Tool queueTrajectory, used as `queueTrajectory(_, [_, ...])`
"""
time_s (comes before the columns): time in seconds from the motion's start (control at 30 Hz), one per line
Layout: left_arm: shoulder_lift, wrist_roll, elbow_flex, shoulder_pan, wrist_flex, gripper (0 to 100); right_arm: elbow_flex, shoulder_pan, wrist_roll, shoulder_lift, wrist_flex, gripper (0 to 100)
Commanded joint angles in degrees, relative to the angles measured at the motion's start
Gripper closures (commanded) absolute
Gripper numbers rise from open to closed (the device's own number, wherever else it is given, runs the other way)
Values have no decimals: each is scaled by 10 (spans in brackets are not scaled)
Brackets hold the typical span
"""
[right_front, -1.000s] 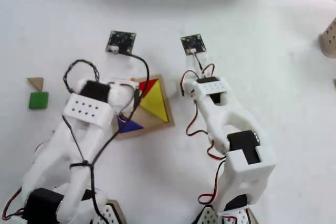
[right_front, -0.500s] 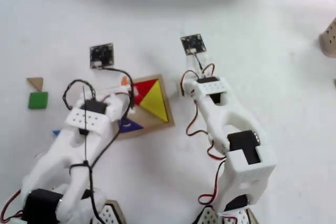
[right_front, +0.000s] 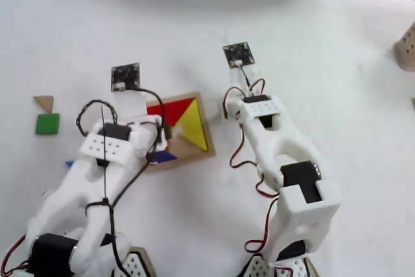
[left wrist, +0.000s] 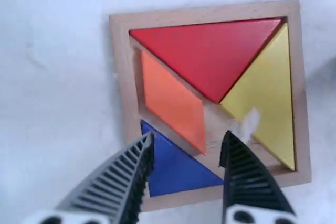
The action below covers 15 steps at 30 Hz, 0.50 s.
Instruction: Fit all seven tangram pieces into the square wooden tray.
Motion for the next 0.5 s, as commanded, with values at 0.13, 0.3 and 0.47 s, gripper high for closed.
queueTrajectory(0.13, [-79, -7, -2, -75, 4, 786, -24, 3, 8, -5, -8, 981])
queueTrajectory(0.3, [-131, -7, 34, -72, -11, 786, -24, 3, 8, -5, -8, 981])
queueTrajectory(0.47, [-132, -46, 61, -27, -47, 786, -24, 2, 8, -5, -8, 981])
